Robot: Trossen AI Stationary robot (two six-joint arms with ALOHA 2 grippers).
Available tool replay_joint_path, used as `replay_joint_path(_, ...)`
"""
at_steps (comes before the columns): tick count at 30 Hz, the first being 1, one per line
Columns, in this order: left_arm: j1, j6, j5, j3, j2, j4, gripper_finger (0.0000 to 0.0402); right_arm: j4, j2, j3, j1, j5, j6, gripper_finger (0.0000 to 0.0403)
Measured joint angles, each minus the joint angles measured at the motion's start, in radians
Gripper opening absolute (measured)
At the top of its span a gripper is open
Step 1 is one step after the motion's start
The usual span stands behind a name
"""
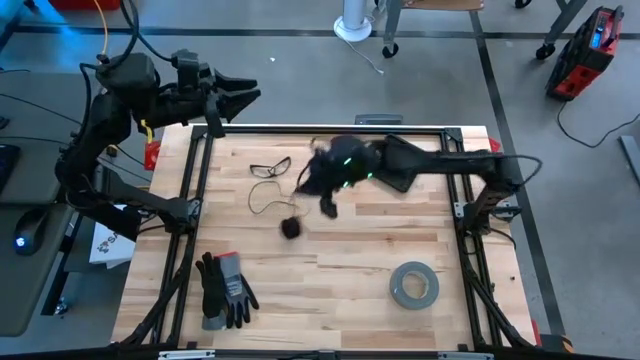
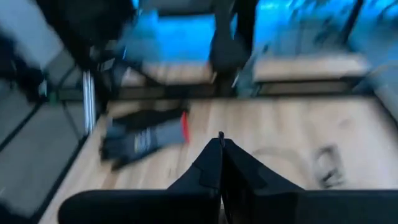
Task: Coil cords
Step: Uncoil the black wire from the black spool
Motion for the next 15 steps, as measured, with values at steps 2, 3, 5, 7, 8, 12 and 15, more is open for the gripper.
replay_joint_path(2, 0.000, 0.016, 0.000, 0.000, 0.004, 0.003, 0.0172, 0.022, -0.059, 0.000, -0.016, 0.025, 0.030, 0.0000)
replay_joint_path(3, 0.000, 0.023, 0.000, 0.000, 0.007, 0.002, 0.0172, 0.031, -0.085, 0.001, -0.022, 0.031, 0.041, 0.0000)
replay_joint_path(5, 0.000, 0.050, 0.000, 0.000, 0.018, 0.002, 0.0172, 0.043, -0.126, 0.002, -0.030, 0.058, 0.061, 0.0000)
replay_joint_path(7, 0.000, 0.100, 0.000, 0.000, 0.033, -0.008, 0.0172, 0.061, -0.161, 0.002, -0.030, 0.071, 0.065, 0.0000)
replay_joint_path(8, 0.000, 0.123, 0.000, 0.000, 0.041, -0.020, 0.0172, 0.072, -0.176, 0.002, -0.030, 0.071, 0.065, 0.0000)
replay_joint_path(12, -0.002, 0.171, 0.000, 0.000, 0.084, -0.113, 0.0172, 0.132, -0.229, 0.002, -0.022, 0.082, 0.089, 0.0000)
replay_joint_path(15, -0.023, 0.173, 0.000, -0.051, 0.106, -0.158, 0.0172, 0.193, -0.252, 0.002, -0.010, 0.082, 0.084, 0.0000)
